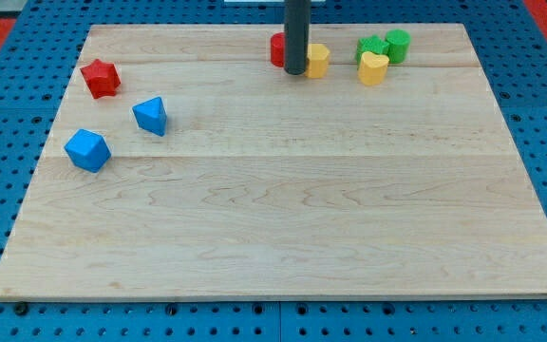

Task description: Push the red circle towards the bottom right of the board

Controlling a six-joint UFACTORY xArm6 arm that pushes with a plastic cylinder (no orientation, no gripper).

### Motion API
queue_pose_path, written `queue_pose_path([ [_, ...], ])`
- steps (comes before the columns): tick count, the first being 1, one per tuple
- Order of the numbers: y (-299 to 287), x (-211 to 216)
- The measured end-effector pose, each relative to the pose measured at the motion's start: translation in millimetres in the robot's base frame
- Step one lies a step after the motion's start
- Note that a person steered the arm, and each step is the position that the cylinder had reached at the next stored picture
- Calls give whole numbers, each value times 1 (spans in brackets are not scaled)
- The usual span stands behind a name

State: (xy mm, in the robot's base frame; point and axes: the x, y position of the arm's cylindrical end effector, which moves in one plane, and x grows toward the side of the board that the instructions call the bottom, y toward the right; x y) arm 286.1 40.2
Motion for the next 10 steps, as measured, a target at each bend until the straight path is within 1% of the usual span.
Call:
queue_pose_path([
  [1,45,0],
  [2,35,-39],
  [3,17,-59],
  [4,9,-58],
  [5,-3,-73],
  [10,-6,-73],
])
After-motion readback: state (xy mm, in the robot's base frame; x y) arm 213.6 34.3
